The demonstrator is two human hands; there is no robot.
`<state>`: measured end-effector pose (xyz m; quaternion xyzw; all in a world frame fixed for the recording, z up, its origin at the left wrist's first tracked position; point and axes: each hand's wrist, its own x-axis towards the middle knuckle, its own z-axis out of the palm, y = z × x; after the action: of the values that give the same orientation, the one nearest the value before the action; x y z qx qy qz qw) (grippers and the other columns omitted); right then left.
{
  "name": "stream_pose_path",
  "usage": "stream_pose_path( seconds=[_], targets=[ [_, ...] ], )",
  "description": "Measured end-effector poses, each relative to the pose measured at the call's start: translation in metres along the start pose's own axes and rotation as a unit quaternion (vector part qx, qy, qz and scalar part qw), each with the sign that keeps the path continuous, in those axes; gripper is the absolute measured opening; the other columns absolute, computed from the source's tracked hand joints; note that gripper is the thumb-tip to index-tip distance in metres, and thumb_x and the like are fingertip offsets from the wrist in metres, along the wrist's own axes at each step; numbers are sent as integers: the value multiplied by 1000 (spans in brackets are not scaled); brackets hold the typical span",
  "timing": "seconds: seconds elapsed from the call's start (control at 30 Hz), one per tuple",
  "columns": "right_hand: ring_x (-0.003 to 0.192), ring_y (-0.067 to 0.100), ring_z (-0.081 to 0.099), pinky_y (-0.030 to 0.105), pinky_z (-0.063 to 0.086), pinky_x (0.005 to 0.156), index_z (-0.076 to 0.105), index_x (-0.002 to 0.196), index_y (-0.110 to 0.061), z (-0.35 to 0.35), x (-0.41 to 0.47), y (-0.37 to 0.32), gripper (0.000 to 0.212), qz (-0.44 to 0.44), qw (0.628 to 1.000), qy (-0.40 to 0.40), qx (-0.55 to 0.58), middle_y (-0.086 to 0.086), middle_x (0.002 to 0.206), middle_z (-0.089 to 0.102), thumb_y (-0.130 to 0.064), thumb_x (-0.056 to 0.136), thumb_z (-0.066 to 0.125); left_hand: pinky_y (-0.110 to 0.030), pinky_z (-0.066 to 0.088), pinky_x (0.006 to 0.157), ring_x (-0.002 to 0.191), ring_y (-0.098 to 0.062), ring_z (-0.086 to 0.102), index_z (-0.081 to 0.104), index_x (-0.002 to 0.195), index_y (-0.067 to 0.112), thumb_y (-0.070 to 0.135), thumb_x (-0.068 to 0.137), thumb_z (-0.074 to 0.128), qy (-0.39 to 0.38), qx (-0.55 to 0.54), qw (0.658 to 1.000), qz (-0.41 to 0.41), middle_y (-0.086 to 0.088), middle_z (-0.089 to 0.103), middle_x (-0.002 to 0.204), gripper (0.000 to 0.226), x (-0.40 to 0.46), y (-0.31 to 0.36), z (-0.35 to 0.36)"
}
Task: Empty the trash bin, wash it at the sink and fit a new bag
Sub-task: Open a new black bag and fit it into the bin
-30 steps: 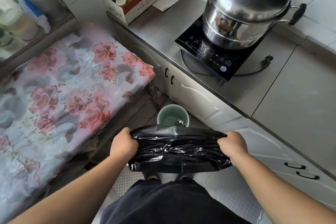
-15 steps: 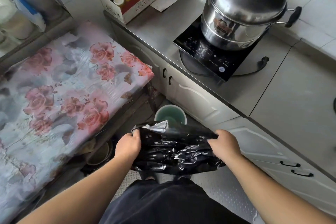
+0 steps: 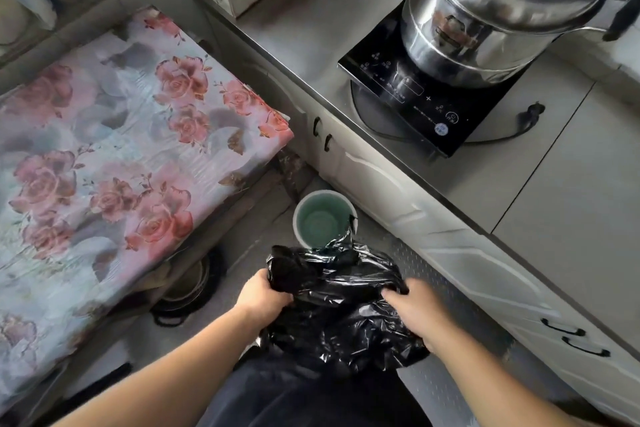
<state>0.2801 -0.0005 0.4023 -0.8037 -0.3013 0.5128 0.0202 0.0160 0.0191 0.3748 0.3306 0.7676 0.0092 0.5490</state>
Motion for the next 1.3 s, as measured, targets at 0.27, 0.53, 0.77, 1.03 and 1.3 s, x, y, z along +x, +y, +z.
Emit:
stream_pose_path(
  seconds=[0.27, 0.53, 0.77, 1.03, 1.3],
  targets=[
    [82, 13, 66, 23, 45, 63, 63, 96, -17, 3, 120, 9, 5, -56, 998, -17, 31, -2, 94, 71, -14, 92, 63, -38, 58, 81, 86, -18, 70, 63, 93, 21, 12, 72, 70, 59, -85, 993, -51, 3, 73, 87, 23, 73, 5, 56],
    [79, 37, 70, 36, 47, 65, 65, 86, -5, 63, 295, 13, 31, -18, 996, 16, 86, 19, 85, 73, -33, 79, 54, -38, 51, 97, 108, -31, 65, 64, 124, 26, 61, 80, 60, 87, -141, 984, -72, -6, 70, 118, 56, 240, -9, 109],
    [70, 22, 56, 36, 39, 63, 55, 78, -11, 117, 433, 15, 27, -5, 992, 7, 127, 8, 76, 57, -39, 77, 56, -37, 51, 94, 111, -35, 63, 65, 126, 16, 56, 91, 55, 120, -71, 990, -32, -13, 66, 125, 54, 379, -18, 138],
    [61, 18, 65, 26, 46, 54, 67, 75, -13, 157, 523, 39, 21, -106, 993, 26, 44, -2, 65, 68, -30, 85, 64, -28, 42, 81, 104, -26, 61, 61, 124, 10, 31, 91, 63, 122, -2, 991, 55, -11, 66, 123, 39, 469, -36, 168],
    [58, 13, 48, 28, 33, 50, 52, 86, -15, 174, 540, 43, 11, -246, 945, 165, -138, -7, 67, 52, -23, 85, 60, -31, 40, 77, 107, -33, 60, 53, 119, 7, 33, 87, 66, 226, 91, 965, 93, -15, 59, 122, 43, 505, -41, 181]
  ],
)
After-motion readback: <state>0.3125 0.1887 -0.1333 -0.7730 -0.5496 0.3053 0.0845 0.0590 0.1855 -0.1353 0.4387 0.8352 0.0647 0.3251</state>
